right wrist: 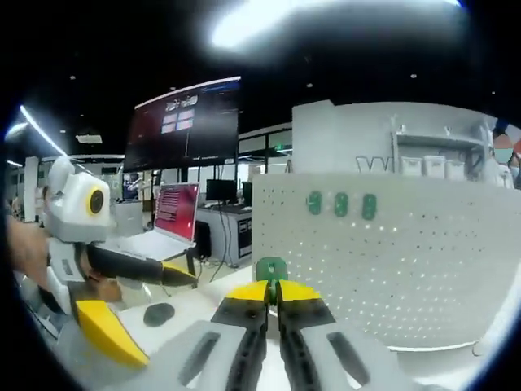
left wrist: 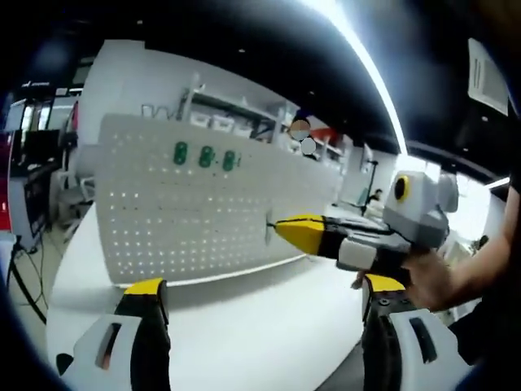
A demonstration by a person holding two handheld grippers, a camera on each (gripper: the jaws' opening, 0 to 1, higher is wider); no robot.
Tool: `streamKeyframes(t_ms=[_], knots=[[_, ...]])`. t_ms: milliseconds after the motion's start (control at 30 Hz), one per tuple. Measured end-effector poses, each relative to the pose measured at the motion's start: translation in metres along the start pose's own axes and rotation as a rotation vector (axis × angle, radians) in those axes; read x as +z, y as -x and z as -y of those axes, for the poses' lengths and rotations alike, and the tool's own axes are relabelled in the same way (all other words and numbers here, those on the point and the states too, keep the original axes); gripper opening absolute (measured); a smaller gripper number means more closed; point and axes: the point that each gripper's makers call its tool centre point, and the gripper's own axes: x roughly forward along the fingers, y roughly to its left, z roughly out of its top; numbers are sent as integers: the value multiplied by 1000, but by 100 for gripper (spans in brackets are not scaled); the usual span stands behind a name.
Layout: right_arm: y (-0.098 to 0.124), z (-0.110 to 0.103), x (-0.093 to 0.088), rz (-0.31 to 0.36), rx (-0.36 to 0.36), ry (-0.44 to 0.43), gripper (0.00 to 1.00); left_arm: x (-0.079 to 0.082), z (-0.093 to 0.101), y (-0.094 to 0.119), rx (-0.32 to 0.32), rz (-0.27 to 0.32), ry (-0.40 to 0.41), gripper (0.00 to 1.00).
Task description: Insert the hook assembly into the mounting plate slot until the hook locks in place.
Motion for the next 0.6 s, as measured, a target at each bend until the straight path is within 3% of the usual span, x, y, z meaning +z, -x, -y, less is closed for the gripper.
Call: streamKeyframes(t_ms=[333,600], knots=[[-27,20,-1,9,-38,8,0,-5,-4,4,30,10,-6,100],[-50,56,6,19,-105,49,0,-10,-4,2,40,8,32,100]])
